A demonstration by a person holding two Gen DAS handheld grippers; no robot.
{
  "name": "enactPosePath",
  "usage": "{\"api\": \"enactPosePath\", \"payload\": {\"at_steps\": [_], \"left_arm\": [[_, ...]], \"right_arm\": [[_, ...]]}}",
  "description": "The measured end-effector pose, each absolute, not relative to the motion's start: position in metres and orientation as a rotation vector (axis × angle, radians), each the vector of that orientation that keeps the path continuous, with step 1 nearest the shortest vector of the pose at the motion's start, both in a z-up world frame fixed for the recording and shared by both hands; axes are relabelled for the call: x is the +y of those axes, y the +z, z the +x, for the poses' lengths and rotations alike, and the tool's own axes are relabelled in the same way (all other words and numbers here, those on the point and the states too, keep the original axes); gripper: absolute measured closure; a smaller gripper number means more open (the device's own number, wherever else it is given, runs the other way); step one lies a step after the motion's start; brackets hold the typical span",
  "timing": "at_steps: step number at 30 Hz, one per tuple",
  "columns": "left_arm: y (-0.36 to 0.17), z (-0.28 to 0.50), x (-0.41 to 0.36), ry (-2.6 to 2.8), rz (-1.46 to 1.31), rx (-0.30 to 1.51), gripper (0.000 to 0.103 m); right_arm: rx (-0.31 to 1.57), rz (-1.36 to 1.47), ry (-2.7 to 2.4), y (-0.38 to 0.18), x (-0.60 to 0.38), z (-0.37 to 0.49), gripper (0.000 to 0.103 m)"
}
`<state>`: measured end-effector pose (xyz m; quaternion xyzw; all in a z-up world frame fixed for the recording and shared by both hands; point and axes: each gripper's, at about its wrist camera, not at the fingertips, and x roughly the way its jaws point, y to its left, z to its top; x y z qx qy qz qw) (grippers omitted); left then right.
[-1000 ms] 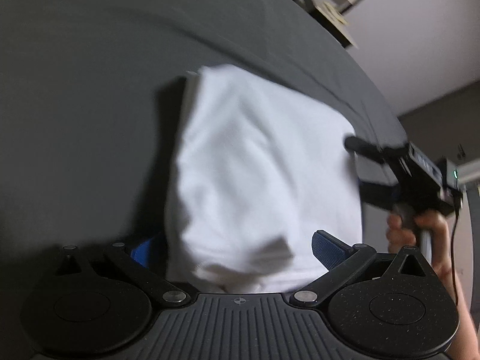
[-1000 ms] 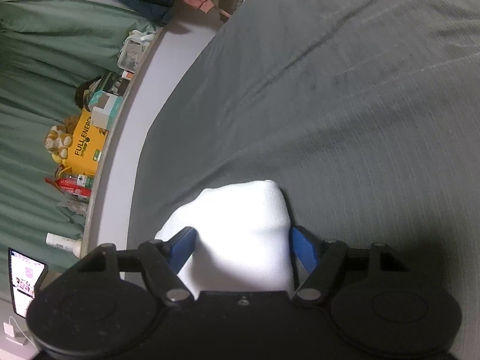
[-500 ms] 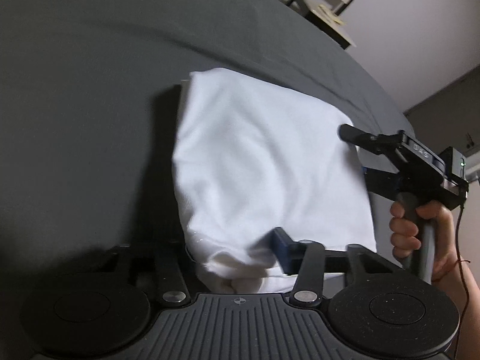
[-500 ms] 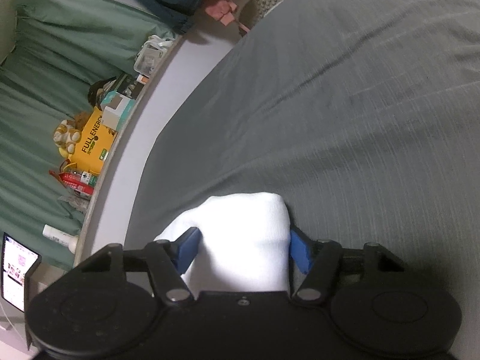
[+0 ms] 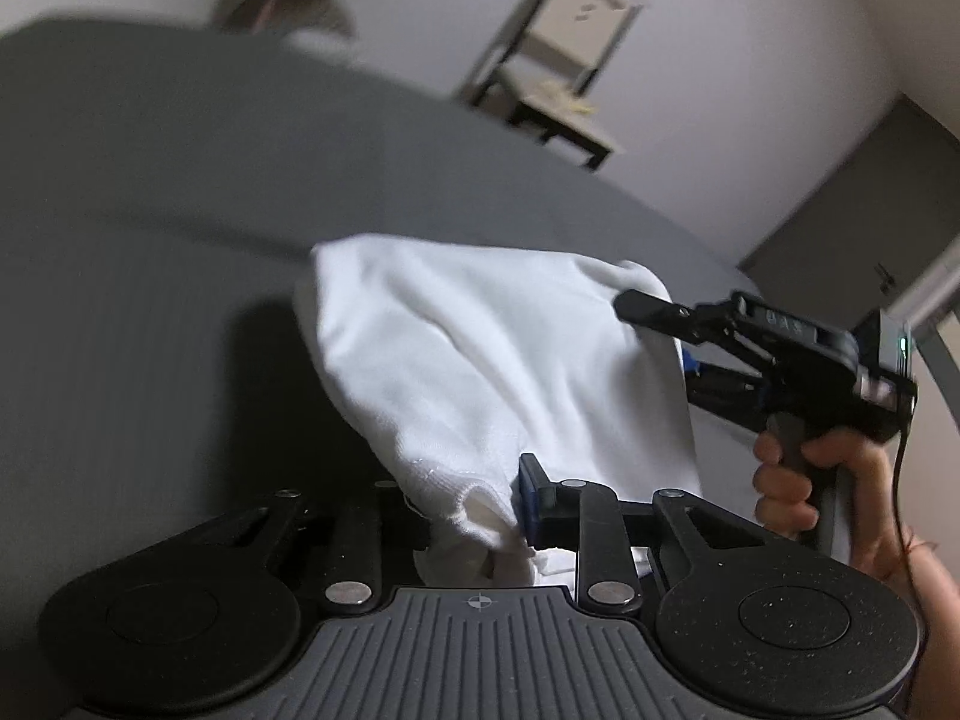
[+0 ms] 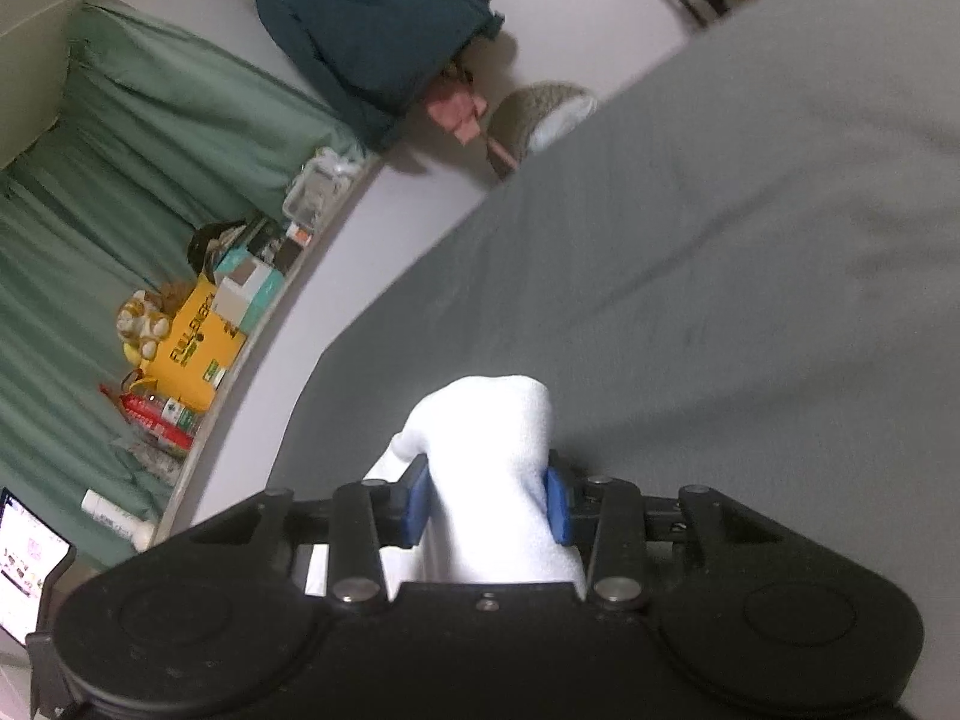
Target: Fold clothes
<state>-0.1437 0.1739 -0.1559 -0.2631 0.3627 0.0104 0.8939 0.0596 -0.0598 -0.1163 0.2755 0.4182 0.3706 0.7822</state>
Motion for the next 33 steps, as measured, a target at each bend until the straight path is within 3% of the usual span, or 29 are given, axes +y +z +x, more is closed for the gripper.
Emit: {"api": "enactPosePath", "payload": {"at_steps": [13,18,25,26,27,28,33], "left_arm": [[-0.141,0.016,0.055,-0.065,-0.524,0.654,0.076],[-0.149,0.075,0.009,-0.112,-0.47,0.654,0.076],[-0.185,0.113,-0.02,-0.095,-0.453,0.721,0.076],[-0.189,0.111,-0.017,-0.095,-0.467,0.719,0.071],[-0.193,0.109,-0.014,-0.095,-0.482,0.718,0.054],[-0.195,0.103,-0.011,-0.101,-0.487,0.711,0.046],[-0.198,0.081,-0.004,-0.139,-0.456,0.698,0.04]], "right_arm": [[0.764,0.448,0.648,-0.052,-0.185,0.172,0.066],[0.752,0.495,0.577,-0.065,-0.245,0.209,0.066],[0.849,0.504,0.488,-0.126,-0.277,0.248,0.065],[0.856,0.519,0.473,-0.134,-0.279,0.249,0.062],[0.864,0.534,0.457,-0.141,-0.28,0.25,0.059],[0.872,0.55,0.433,-0.147,-0.283,0.248,0.055],[0.835,0.509,0.383,-0.151,-0.291,0.229,0.032]]}}
